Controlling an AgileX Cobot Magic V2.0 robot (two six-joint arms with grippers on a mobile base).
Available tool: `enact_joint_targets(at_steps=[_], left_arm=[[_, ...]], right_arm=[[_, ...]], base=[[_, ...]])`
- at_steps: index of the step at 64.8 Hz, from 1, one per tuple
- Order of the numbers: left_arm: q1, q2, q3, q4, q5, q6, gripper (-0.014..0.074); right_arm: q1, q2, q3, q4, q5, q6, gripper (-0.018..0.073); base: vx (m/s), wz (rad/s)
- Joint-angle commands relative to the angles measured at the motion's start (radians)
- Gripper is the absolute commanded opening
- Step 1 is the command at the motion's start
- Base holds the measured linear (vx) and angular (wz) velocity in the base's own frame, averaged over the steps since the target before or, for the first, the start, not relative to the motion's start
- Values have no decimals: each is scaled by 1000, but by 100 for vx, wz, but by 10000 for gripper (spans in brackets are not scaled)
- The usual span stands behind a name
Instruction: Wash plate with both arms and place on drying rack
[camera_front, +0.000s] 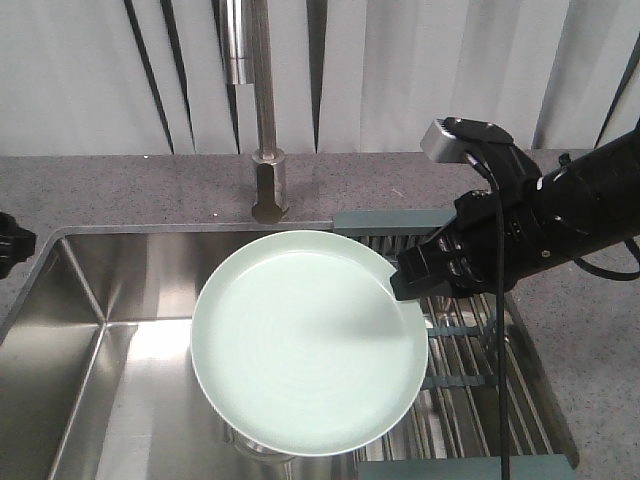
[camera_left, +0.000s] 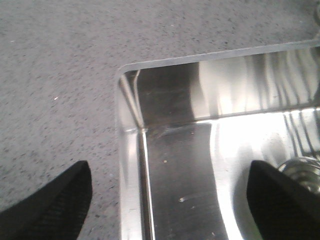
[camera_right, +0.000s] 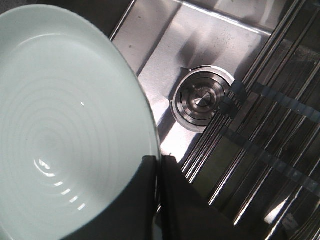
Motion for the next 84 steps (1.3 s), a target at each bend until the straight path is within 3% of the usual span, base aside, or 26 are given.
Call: enact_joint_targets(at_steps=[1,15,26,40,56,70,84], left_arm=[[1,33,-76,-156,-22,182,607],[1,161,-156,-497,9,610,592],[1,265,-229,-680,87,910,591],[0,395,-339,-841,222,1135,590],[0,536,-465,-982,342,1295,590],[-14,639,-596,-1027,453,1308,590],[-81,711,-699,-1023,462,1310,590]], right_arm=[[-2,-33,-24,42,-22,-12,-1],[-2,-33,-24,42,-22,-12,-1],[-2,-33,-24,42,-22,-12,-1],[-2,-33,-24,42,-22,-12,-1],[-2,-33,-24,42,-22,-12,-1],[-2,-33,-24,42,-22,-12,-1],[-2,-33,-24,42,-22,-12,-1]], base=[[0,0],[0,0],[0,0],[0,0],[0,0],[0,0],[0,0]])
